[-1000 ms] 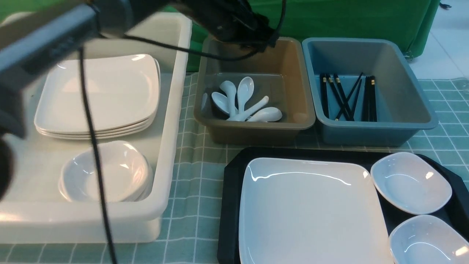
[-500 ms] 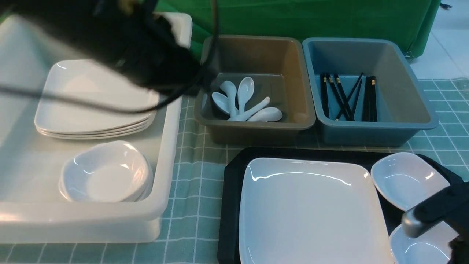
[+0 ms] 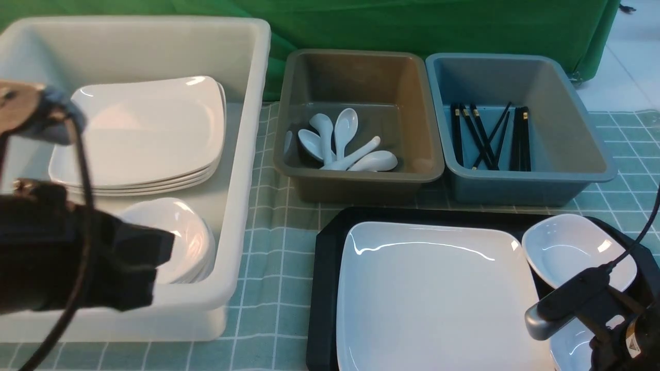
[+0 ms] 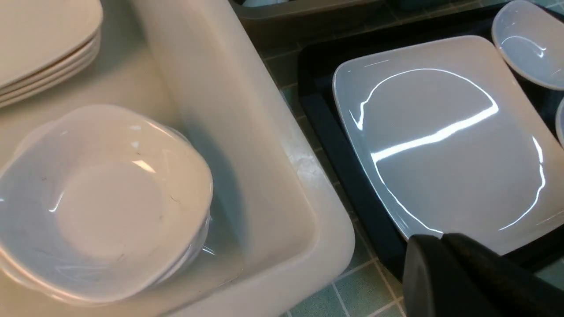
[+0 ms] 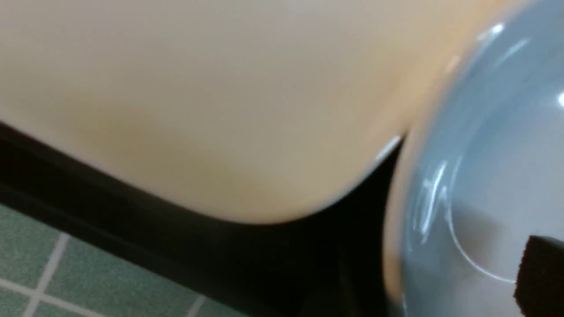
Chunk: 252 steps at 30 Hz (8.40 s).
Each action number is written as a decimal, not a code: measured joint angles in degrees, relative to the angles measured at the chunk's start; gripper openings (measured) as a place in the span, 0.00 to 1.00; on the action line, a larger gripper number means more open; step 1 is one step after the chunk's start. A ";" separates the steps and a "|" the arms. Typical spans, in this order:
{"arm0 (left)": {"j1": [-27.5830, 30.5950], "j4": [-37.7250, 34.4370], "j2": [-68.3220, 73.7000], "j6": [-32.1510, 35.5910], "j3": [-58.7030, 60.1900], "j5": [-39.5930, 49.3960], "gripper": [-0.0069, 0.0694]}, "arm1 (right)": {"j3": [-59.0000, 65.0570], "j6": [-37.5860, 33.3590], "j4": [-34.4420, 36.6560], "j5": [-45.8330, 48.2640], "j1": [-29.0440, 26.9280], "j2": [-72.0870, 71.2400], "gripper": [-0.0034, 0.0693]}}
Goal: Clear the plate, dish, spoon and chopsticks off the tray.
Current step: Use the right arm to grab a small plate from the dinner plate, then use the right arm to put the small plate into the large storage box on the left, then use the right arm to grab a small plate from the dinner plate, then use the right arm to put the small plate into the large storage box on the left, then use the right arm to move the plate from left to right
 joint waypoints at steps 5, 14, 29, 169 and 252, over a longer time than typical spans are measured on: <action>0.00 0.65 -4.05 -1.17 0.58 0.31 0.09 | 0.00 2.55 -0.51 -1.74 0.67 0.50 0.76; 0.00 1.06 -5.41 -1.51 0.58 2.92 0.10 | -0.07 4.16 -1.63 -1.90 0.72 3.98 0.47; 0.00 2.51 -5.41 -1.35 0.58 4.47 0.10 | -3.41 7.11 0.61 7.23 0.83 -8.10 0.15; 0.15 28.64 -4.98 -31.90 -0.03 -1.25 0.10 | -55.57 -15.90 20.47 3.27 10.69 8.73 0.13; -15.29 -1.09 46.89 0.04 -29.72 10.03 0.13 | -19.09 3.79 -1.58 24.48 -12.22 -33.45 0.07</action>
